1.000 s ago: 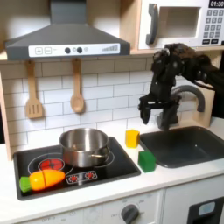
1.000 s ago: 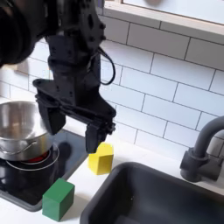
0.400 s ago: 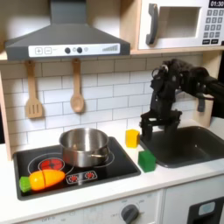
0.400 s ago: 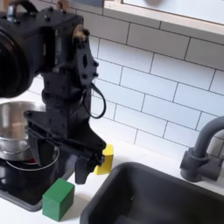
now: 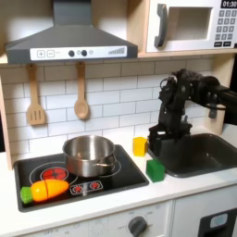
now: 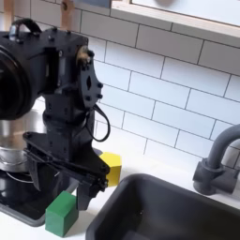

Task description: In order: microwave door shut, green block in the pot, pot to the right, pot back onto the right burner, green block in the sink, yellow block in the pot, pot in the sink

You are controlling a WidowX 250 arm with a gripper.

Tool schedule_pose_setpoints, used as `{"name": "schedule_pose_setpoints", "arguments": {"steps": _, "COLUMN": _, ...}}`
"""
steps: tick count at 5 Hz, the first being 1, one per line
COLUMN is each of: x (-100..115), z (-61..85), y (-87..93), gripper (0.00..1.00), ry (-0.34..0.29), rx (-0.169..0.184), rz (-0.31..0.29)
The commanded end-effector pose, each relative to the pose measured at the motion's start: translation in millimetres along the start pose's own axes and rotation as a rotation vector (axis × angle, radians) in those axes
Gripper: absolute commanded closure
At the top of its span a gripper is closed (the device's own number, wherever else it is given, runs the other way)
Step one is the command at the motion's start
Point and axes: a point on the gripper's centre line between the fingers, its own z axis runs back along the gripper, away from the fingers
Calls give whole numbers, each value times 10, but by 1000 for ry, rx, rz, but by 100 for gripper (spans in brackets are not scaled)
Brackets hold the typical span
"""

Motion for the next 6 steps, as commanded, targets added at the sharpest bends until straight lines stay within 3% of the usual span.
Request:
{"name": "schedule_pose_setpoints", "arguments": {"steps": 1, "x": 16, "z": -5, "y": 27, "gripper": 0, "ry": -9, "rx": 2, "rz": 15}}
{"name": "schedule_pose_setpoints", "arguments": {"steps": 2, "x": 17, "z": -1, "y": 54, "gripper": 0, "ry": -10, "rx": 4, "rz": 24}}
{"name": "schedule_pose_setpoints", "arguments": {"steps": 3, "x": -23, "z": -24, "y": 184, "gripper": 0, "ry": -11, "rx": 37, "rz": 34}}
{"name": "schedule_pose_setpoints", "arguments": {"steps": 4, "x": 0, "z": -142, "y": 139, "gripper": 0, "ry": 7, "rx": 31, "rz": 19}}
{"name": "schedule_pose_setpoints", "arguments": {"steps": 5, "x": 58, "z": -144, "y": 146, "gripper": 0, "ry": -9, "rx": 38, "rz": 22}}
{"name": "schedule_pose_setpoints", "arguments": {"steps": 6, "x": 61, "z": -255, "y": 120, "gripper": 0, "ry": 12, "rx": 17, "rz": 3}}
